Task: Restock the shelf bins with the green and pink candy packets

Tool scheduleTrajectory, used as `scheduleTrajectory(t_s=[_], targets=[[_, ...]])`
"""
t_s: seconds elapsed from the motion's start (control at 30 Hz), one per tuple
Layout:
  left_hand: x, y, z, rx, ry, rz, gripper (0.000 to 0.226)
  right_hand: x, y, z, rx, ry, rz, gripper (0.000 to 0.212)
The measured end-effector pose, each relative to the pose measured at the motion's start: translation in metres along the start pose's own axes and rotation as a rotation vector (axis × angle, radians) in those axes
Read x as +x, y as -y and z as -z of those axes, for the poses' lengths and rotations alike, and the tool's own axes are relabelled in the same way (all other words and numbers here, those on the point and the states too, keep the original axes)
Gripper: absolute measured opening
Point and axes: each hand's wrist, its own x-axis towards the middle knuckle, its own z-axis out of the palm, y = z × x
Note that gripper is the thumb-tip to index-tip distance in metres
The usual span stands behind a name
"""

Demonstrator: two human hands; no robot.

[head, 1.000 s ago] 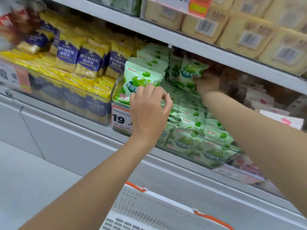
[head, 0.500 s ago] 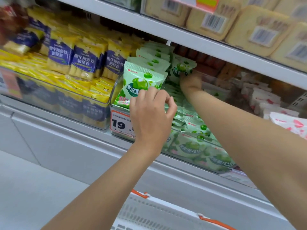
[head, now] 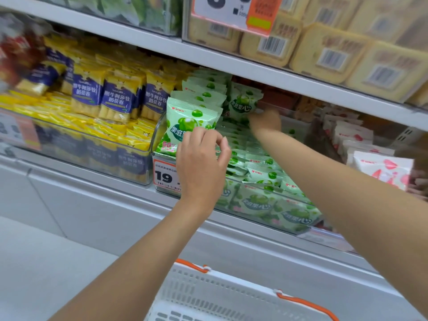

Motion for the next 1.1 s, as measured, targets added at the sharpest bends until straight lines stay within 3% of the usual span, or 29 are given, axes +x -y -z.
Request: scheduleTrajectory(t_s=[0.1,0.23,0.33,0.63,0.8,0.93,1.1], targets=[[-0.005,0.008,0.013,0.035,-0.016,0.066,0.009,-0.027,0.008,0.008,0.217,0.037,-0.088,0.049],[-0.015,0.036,0.023,0.212,0.087,0.076,0.047,-0.069,0.040,-0.006,0.626,0.298,-0.242,0.066],[-0.015,0.047,0.025,0.278,0.192,0.049,0.055,-0.084,0.067,-0.029,0.766,0.419,-0.286,0.070],[-0.015,0.052,0.033,0.370,0.254,-0.025,0.057,-0.094,0.063,-0.021,0.724,0.395,-0.247,0.067],[-0.016,0.051,0.041,0.402,0.396,-0.211,0.061,-0.105,0.022,0.012,0.411,0.298,-0.062,0.065],[-0.012,0.054,0.040,0.472,0.505,-0.195,0.075,-0.111,0.000,0.034,0.291,0.298,0.141,0.063],[-0.015,0.039,0.048,0.465,0.497,-0.179,0.070,-0.120,-0.019,0.054,0.173,0.282,0.301,0.058]])
